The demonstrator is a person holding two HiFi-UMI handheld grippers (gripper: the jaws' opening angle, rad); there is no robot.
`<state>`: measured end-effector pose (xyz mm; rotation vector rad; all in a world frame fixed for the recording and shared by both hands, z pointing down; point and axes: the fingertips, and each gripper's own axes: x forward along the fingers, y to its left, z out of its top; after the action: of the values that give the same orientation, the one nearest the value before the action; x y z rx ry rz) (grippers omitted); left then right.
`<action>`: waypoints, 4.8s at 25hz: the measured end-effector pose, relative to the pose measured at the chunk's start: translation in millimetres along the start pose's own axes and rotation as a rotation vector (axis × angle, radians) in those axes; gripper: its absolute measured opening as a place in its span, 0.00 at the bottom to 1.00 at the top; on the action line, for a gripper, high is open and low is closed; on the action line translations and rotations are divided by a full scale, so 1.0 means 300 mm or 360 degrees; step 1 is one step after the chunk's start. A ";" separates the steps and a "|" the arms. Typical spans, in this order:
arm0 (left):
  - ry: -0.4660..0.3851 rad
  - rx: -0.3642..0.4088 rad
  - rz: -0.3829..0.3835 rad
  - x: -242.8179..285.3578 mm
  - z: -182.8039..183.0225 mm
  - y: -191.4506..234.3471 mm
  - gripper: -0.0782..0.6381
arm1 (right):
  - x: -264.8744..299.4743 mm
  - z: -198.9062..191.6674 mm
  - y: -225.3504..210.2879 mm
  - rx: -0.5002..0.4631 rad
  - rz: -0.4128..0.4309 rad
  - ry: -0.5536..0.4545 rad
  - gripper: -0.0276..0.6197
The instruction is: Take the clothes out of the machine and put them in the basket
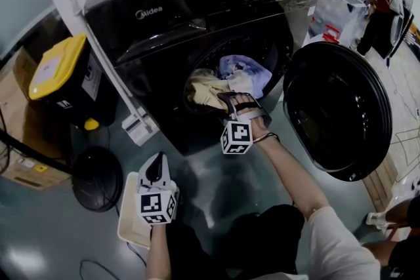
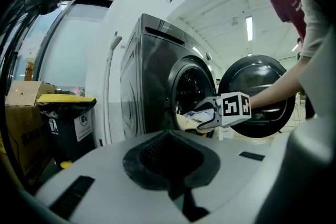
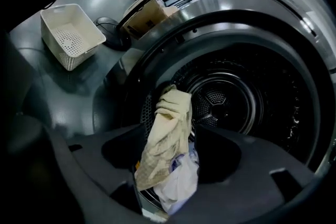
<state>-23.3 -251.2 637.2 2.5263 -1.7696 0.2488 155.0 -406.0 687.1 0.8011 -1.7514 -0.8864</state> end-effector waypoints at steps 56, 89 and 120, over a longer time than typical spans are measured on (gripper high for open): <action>-0.0128 -0.0057 -0.0160 -0.043 0.101 -0.092 0.13 | -0.271 0.022 -0.043 0.0006 -0.0195 0.0055 0.12; -0.0252 -0.0061 -0.0304 -0.059 0.274 -0.197 0.13 | -0.963 0.162 -0.832 0.0032 -0.0893 -0.0024 0.12; -0.0250 -0.0030 -0.0205 -0.090 0.307 -0.062 0.13 | -1.178 0.524 -0.852 -0.0088 -0.0908 -0.0342 0.12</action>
<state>-5.2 -231.7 543.0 2.7000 -1.6391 0.0286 144.3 -212.2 266.1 1.2364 -1.6923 -1.4346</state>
